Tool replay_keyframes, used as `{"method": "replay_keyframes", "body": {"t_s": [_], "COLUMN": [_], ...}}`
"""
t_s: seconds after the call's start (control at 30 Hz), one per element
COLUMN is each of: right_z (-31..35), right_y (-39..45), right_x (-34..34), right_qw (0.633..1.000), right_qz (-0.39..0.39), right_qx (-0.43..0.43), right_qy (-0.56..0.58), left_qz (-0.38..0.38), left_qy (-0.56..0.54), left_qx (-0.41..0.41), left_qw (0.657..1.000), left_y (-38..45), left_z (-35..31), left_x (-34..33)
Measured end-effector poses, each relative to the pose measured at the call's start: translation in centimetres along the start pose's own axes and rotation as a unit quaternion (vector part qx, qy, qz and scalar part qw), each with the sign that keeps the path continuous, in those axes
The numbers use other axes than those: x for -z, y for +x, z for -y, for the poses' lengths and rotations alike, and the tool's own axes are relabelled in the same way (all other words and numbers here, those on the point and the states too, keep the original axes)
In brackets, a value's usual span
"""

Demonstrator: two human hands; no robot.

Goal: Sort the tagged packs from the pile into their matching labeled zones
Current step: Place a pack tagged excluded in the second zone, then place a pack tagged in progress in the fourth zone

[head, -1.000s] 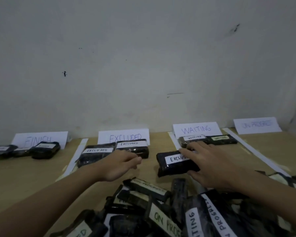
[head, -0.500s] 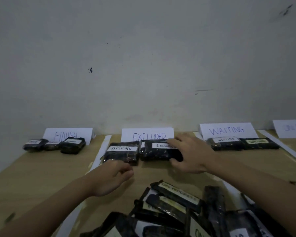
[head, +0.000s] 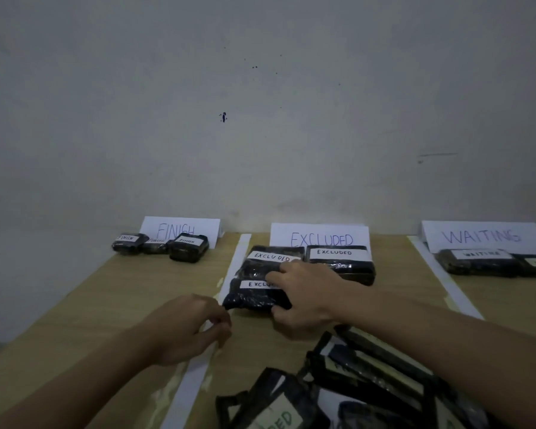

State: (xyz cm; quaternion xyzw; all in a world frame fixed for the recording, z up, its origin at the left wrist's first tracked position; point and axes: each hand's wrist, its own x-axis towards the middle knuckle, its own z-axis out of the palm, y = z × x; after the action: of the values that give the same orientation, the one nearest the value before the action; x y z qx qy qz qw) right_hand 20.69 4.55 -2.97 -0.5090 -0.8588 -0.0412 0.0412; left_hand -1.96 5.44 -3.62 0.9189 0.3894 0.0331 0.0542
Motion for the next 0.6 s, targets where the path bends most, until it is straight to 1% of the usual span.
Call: {"method": "replay_keyframes", "body": {"t_s": [0.13,0.23,0.3,0.4,0.43,0.5,0.6], "right_z": [0.4,0.4,-0.2,-1.7,-2.3,-3.3,-4.1], "right_y": [0.3,0.3,-0.3,-2.3,-3.2,-5.3,-8.4], "right_x": [-0.7,-0.3,0.6,2.7,3.2,3.9,3.8], "right_qw": [1.000,0.998,0.998,0.997,0.995,0.991,0.971], "right_qz": [0.002,0.052,0.066,0.034,0.039,0.074,0.168], "right_qx": [-0.008,-0.007,-0.009,-0.020,-0.025,-0.044,-0.111], "right_qy": [-0.012,-0.024,-0.003,0.066,0.083,0.103,0.131], "left_qz": [-0.011,-0.027,-0.031,-0.041,-0.044,-0.049,-0.059], "left_qy": [0.002,-0.011,-0.012,-0.032,-0.037,-0.046,-0.059], "left_qx": [0.003,-0.011,-0.025,-0.051,-0.059,-0.072,-0.095], "left_qw": [1.000,1.000,0.999,0.997,0.997,0.995,0.992], "left_y": [-0.8,-0.8,-0.5,0.1,0.4,1.2,2.4], "left_z": [0.3,-0.2,-0.9,-2.3,-2.9,-4.1,-6.0], "left_x": [0.3,0.1,0.2,0.5,0.5,0.7,0.8]}}
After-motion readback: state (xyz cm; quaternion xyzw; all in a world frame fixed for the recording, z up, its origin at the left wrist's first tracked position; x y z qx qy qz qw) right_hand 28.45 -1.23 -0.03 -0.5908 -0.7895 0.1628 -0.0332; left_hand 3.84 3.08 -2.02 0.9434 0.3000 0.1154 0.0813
